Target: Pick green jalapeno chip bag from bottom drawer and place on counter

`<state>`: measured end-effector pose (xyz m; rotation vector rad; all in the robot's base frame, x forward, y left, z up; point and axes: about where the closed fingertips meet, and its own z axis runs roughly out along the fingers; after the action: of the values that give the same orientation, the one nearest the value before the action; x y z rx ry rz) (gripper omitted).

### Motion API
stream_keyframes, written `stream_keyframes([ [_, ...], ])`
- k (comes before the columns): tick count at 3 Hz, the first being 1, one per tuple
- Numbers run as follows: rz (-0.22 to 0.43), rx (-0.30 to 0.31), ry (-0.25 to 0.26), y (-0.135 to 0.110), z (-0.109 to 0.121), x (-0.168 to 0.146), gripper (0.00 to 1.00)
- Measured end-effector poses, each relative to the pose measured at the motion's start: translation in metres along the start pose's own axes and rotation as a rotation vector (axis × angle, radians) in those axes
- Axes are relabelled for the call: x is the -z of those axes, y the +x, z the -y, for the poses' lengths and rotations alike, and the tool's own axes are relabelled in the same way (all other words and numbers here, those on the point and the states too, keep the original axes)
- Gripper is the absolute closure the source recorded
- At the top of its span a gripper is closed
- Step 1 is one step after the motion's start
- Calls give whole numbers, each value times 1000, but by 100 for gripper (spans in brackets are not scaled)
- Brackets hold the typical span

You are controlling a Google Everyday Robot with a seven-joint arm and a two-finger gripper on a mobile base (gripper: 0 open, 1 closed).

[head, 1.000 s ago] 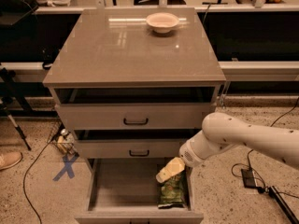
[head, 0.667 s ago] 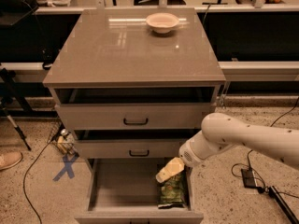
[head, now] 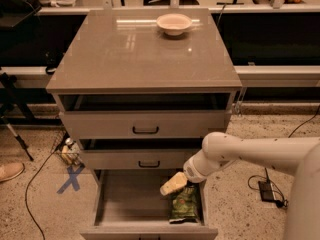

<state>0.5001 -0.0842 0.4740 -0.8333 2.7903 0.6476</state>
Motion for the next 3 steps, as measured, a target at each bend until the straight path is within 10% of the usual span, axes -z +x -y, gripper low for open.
stream_keyframes([
  [3,38,-236,-37,8,62,-155,0],
])
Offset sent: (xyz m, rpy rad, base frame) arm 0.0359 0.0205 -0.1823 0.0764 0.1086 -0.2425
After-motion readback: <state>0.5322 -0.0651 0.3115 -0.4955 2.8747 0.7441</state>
